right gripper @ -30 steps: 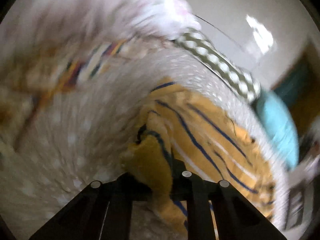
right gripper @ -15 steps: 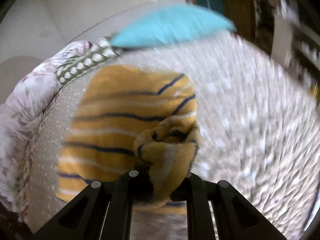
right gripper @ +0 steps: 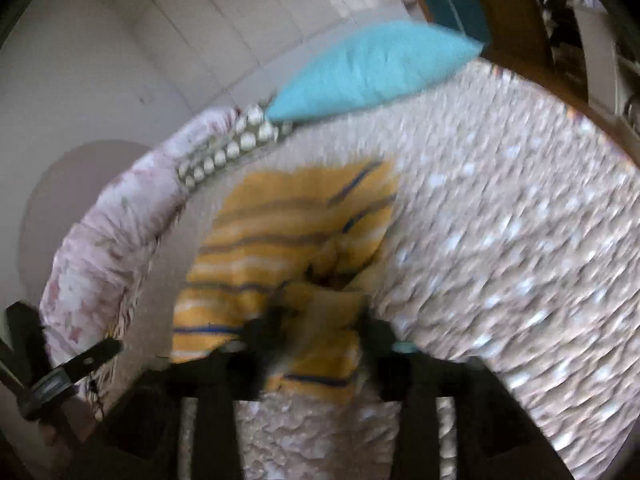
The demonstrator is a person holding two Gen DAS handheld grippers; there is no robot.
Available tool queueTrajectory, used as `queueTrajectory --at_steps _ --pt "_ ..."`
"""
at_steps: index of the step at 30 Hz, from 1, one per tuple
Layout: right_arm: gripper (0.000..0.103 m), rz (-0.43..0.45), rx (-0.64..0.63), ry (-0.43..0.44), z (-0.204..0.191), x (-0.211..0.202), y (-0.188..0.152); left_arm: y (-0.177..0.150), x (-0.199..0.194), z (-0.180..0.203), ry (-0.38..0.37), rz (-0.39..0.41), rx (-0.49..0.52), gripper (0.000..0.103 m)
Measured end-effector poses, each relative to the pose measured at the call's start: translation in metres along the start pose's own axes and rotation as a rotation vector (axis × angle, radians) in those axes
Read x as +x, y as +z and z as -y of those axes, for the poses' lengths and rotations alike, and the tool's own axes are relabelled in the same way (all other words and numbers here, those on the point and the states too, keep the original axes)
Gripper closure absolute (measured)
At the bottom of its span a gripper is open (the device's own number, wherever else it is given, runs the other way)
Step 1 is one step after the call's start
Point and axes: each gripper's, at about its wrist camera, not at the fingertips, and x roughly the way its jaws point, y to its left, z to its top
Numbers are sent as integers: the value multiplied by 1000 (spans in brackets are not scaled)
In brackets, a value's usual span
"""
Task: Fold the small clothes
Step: 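Carry the sweater toward the blue pillow and lower it with the right gripper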
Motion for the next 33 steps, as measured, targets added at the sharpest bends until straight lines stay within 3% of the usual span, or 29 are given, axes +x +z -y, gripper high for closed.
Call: queueTrajectory --at_steps 2,8,10,11,12,15,19,22,23,24,25,26,28,31,33 --pt "25 27 -5 -36 6 0 13 13 25 4 -37 -39 12 7" --pt "25 -118 107 43 42 74 47 37 113 14 -251 -229 -63 7" --pt "33 -149 155 109 46 99 51 36 127 17 -295 -258 -95 8" --pt "55 -166 184 163 46 108 51 35 130 21 -290 -263 -89 12" --pt "60 -189 221 217 43 117 51 35 129 26 -279 -256 -70 35" --pt "71 -169 199 219 24 121 62 53 115 27 -268 -227 -43 57" --pt "72 -100 97 279 -6 103 91 86 93 18 -269 -159 -45 57" --pt "71 -97 67 244 -16 113 98 99 95 13 -177 -129 -29 51" --pt "64 -110 61 210 -16 120 96 97 99 11 -125 -132 -24 50" --pt "61 -127 47 154 -15 129 92 91 109 8 -26 -149 -7 47" --pt "58 -152 31 84 -13 140 86 85 115 6 20 -172 10 40" --pt "46 -174 29 58 -6 145 80 78 121 5 39 -184 23 35" --pt "39 -172 63 55 5 144 70 67 115 -2 21 -158 7 27" --pt "39 -138 97 58 13 120 68 61 98 -11 8 -157 -14 27" --pt "51 -78 65 27 8 95 71 58 87 -11 38 -140 4 27"
